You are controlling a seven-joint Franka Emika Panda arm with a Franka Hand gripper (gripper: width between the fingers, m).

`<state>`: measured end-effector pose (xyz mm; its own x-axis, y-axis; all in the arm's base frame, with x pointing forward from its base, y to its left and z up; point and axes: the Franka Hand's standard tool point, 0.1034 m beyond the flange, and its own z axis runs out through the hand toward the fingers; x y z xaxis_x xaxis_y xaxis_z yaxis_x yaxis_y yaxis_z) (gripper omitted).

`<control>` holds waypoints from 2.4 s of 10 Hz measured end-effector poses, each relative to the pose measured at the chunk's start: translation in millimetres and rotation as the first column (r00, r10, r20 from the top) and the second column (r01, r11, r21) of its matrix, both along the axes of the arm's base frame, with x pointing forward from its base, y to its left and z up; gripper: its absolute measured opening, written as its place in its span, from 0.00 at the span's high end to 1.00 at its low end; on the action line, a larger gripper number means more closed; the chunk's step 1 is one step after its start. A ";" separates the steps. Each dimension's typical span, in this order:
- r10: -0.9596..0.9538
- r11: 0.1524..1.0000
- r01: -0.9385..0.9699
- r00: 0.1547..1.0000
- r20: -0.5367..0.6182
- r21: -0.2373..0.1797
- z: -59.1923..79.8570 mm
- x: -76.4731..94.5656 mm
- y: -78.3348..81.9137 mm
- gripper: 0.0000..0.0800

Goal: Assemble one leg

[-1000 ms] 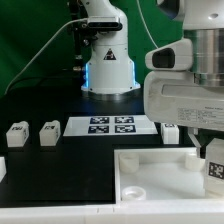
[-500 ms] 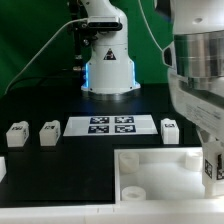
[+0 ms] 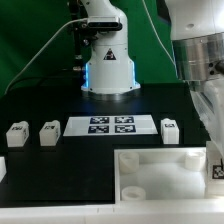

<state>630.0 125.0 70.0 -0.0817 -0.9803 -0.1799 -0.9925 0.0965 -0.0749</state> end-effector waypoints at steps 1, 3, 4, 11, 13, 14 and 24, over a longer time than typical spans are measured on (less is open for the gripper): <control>0.231 0.972 -0.230 0.972 0.032 -0.038 -1.4 -0.8 -1.2 0.37; 0.509 0.859 -0.503 0.860 0.046 -0.095 -1.9 -2.0 0.1 0.20; 0.618 0.783 -0.609 0.785 0.046 -0.124 -1.9 -2.4 1.4 0.20; 0.939 0.333 -0.920 0.343 -0.016 -0.206 3.5 2.9 -2.3 0.30; 0.867 0.489 -0.851 0.499 -0.006 -0.189 3.5 2.6 -0.4 0.53; 0.819 0.563 -0.807 0.573 -0.008 -0.179 2.7 1.7 -1.8 0.63; -0.191 0.981 0.191 0.981 -0.036 -0.016 -2.9 2.5 2.0 0.55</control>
Offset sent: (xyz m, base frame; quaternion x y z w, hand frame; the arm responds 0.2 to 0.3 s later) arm -0.0049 0.0043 0.0041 -0.0174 0.0424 -0.3464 0.9370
